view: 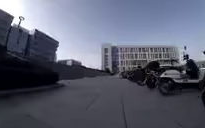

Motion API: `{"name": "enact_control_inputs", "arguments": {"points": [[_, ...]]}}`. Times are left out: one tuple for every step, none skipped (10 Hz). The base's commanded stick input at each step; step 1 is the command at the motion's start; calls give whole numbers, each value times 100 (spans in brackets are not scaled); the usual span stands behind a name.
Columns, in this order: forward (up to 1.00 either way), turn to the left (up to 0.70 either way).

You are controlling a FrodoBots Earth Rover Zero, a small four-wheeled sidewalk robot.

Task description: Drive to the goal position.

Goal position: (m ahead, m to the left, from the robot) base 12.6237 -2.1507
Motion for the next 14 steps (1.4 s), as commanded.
{"name": "enact_control_inputs", "arguments": {"points": [[100,0],[100,0],[100,0],[100,0],[100,0],[100,0],[100,0],[100,0],[100,0],[100,0],[100,0],[100,0],[100,0],[100,0]]}}
